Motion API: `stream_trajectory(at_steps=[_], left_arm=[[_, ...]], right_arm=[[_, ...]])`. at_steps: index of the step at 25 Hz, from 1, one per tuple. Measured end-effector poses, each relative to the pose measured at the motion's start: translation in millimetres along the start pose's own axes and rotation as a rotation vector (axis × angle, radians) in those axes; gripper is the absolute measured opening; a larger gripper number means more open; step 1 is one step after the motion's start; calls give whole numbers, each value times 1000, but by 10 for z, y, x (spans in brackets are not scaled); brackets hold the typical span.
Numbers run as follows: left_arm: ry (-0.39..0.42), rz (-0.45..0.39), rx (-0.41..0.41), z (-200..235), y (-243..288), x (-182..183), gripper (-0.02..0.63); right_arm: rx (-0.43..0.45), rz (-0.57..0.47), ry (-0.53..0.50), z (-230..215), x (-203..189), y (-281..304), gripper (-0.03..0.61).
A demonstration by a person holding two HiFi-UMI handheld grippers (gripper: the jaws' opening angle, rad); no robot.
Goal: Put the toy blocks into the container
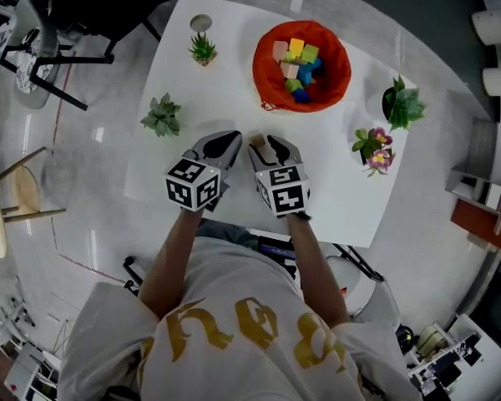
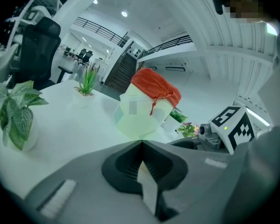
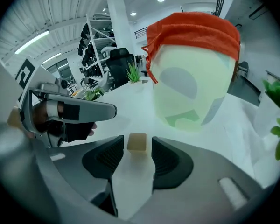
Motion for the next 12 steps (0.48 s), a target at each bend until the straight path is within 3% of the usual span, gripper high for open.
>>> stream_trajectory(at_steps=[12], left_arm=[[-12, 15, -1, 56, 81, 1, 0]], right_arm=[[9, 46, -26, 5, 7, 157, 213]])
Point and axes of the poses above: the fingertips, and each gripper's own axes: y forward along the fingers, z to its left, x out of its top, the point moved 6 cm from there along -y, backward along the fingers, and after that the axes turned 12 degrees about z, right-handed, at the moved point
